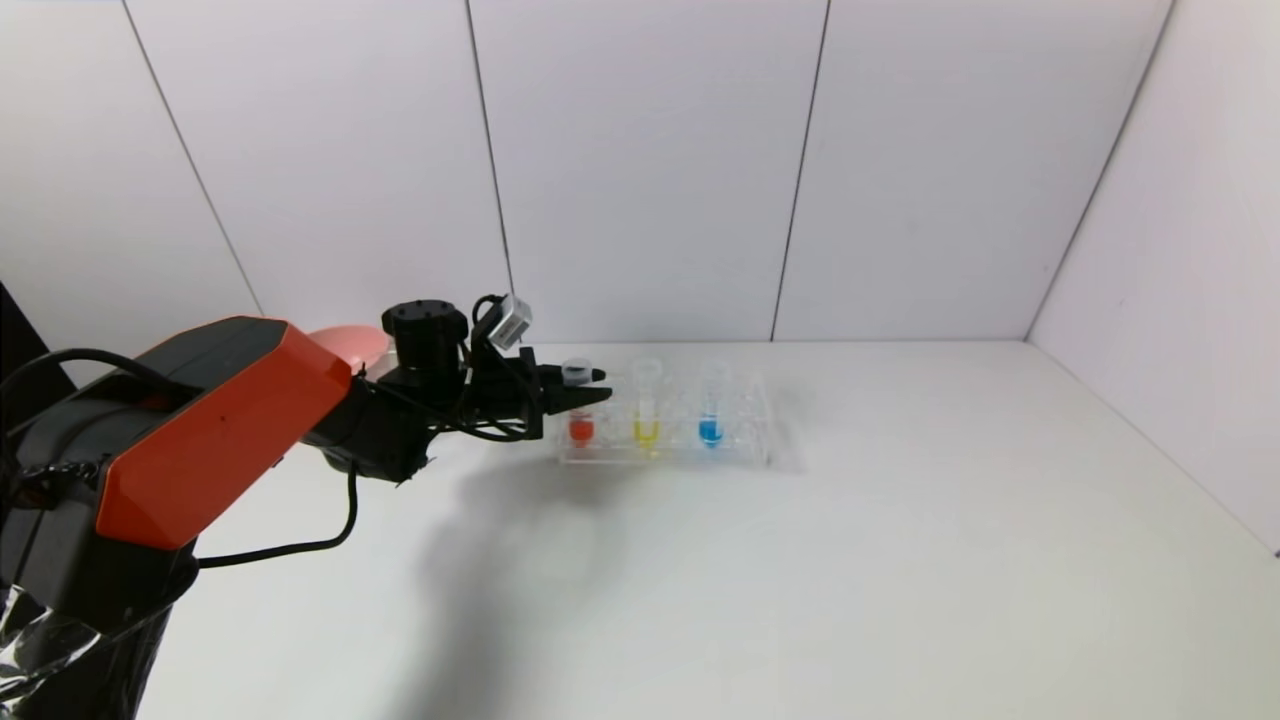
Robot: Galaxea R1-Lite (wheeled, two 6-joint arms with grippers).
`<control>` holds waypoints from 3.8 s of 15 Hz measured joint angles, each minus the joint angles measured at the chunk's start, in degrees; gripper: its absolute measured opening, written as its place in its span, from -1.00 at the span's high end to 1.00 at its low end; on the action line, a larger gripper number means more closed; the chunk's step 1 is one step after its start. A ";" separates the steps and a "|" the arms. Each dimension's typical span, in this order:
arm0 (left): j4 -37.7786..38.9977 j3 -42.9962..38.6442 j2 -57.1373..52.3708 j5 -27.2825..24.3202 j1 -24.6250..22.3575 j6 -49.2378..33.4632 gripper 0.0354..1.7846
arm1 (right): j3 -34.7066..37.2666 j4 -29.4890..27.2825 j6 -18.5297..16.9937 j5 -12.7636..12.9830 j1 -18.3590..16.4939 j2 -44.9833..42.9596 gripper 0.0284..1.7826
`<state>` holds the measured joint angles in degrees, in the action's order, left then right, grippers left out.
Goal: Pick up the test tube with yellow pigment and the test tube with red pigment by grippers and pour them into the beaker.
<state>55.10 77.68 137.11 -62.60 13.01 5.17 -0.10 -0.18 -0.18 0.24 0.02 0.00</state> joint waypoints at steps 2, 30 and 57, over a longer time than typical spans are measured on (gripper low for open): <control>0.00 -0.01 -0.06 0.01 0.00 0.00 0.48 | 0.00 0.00 0.00 0.00 0.00 0.00 0.91; -11.78 1.40 -14.90 0.54 0.16 -0.27 0.48 | 0.00 0.00 0.00 0.02 0.00 0.00 0.91; -26.71 -10.68 -37.80 24.70 -31.42 -3.35 0.48 | 0.00 0.00 0.00 0.00 0.00 0.00 0.91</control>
<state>28.39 67.00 99.30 -37.90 -18.41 1.82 -0.10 -0.18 -0.18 0.24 0.02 0.00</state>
